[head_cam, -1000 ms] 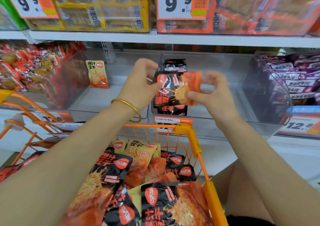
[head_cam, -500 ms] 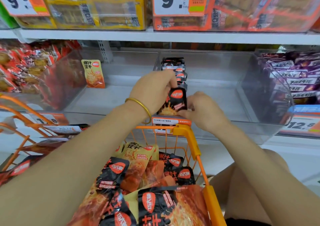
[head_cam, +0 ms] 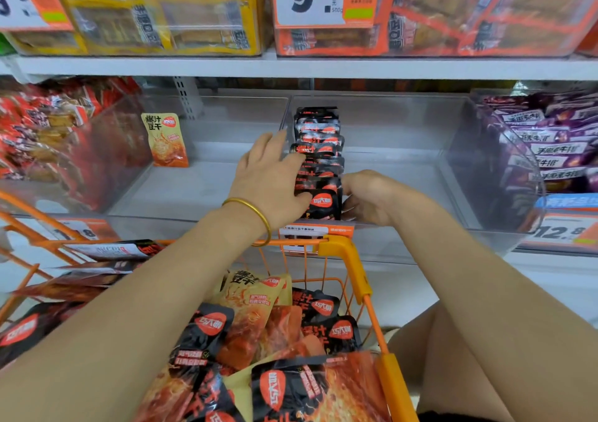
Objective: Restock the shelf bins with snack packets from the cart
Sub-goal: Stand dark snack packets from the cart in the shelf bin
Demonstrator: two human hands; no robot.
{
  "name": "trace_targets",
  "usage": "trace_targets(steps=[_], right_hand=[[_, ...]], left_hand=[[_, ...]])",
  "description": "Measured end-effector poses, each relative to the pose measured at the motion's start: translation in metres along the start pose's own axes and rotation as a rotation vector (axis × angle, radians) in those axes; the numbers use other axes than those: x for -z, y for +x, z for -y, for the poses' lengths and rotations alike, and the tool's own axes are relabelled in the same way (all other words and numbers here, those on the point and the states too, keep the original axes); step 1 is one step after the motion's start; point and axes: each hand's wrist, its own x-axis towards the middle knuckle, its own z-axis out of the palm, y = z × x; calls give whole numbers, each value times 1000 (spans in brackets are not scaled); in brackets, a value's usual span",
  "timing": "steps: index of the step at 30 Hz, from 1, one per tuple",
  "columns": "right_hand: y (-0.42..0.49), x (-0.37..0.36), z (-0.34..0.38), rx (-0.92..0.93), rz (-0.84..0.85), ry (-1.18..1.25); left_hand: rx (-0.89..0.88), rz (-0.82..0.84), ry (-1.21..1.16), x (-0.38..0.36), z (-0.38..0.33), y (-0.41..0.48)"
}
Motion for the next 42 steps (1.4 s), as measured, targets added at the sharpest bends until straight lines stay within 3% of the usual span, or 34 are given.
trace_targets(steps=[5, 12, 18, 26, 33, 38, 42], right_hand=[[15, -11, -3, -23, -137, -38], [24, -17, -9, 27, -79, 132], [27, -15, -10, 130, -86, 201], [42, -15, -8, 230, -167, 268], [48, -16, -12, 162, -153, 117], [42, -7, -9, 198, -117, -222], [39, 1, -13, 123, -86, -304]], left_hand=[[-28, 154, 84, -2, 1, 2], [-47, 286, 138, 1, 0, 17], [-123, 212, 208, 0, -2, 20], [-58, 7, 293, -12, -9, 20], [-22, -51, 362, -15, -14, 18], [-39, -110, 372, -11, -13, 12], [-33, -44, 320, -10, -11, 8]])
